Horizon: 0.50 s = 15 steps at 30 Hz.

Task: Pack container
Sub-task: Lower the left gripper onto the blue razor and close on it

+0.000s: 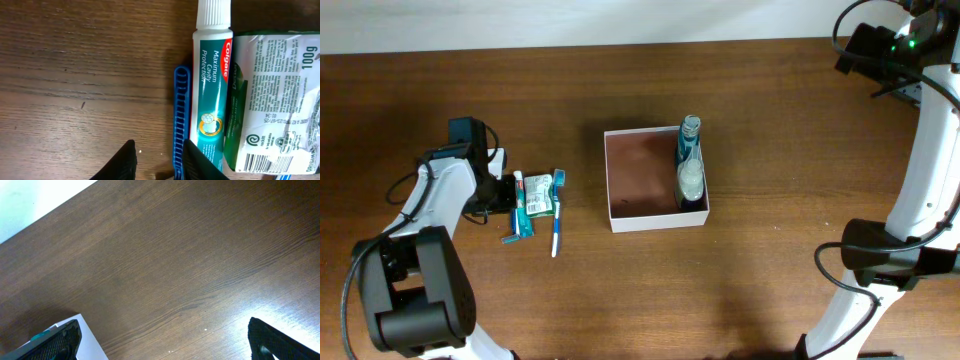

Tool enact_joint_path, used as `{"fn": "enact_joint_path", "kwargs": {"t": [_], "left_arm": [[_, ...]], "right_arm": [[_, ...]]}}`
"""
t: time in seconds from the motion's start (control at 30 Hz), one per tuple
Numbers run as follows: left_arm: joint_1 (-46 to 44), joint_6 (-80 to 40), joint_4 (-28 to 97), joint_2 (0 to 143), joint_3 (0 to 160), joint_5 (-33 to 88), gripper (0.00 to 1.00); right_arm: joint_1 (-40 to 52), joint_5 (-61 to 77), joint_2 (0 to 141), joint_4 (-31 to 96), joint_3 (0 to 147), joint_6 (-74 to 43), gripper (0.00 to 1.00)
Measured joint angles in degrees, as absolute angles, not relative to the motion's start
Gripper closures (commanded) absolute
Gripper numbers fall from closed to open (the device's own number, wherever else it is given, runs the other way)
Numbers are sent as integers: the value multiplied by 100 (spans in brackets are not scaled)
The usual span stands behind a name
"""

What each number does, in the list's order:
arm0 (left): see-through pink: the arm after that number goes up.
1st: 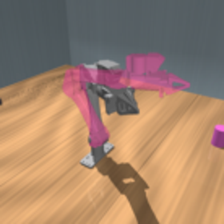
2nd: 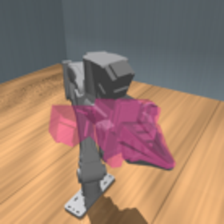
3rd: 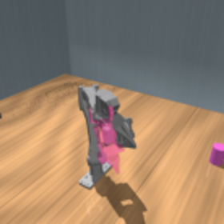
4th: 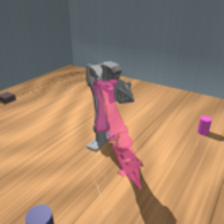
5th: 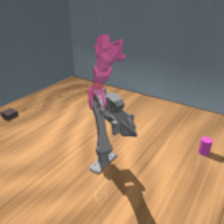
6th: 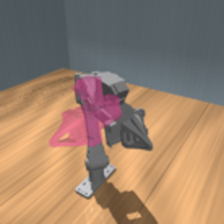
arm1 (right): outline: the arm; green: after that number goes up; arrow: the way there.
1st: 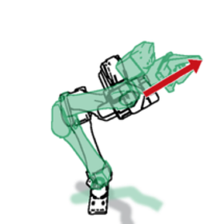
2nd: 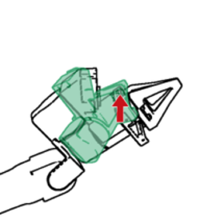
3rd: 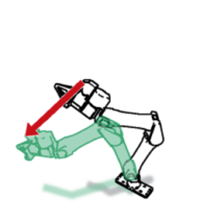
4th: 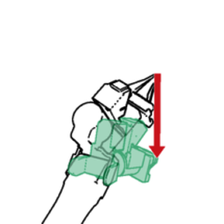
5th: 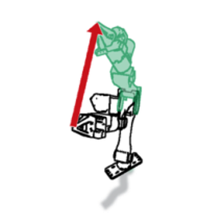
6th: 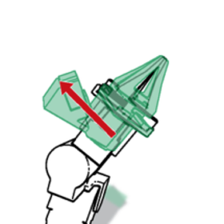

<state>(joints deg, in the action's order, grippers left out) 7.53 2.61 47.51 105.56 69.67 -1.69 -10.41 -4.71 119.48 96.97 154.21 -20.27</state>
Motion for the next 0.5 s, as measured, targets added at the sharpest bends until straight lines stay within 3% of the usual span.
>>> {"fn": "enact_joint_path", "kwargs": {"t": [0.5], "left_arm": [[753,261,4744,10556,6967,67,69]], "right_arm": [[-1041,-471,11948,9699,15421,-2029,1]]}}
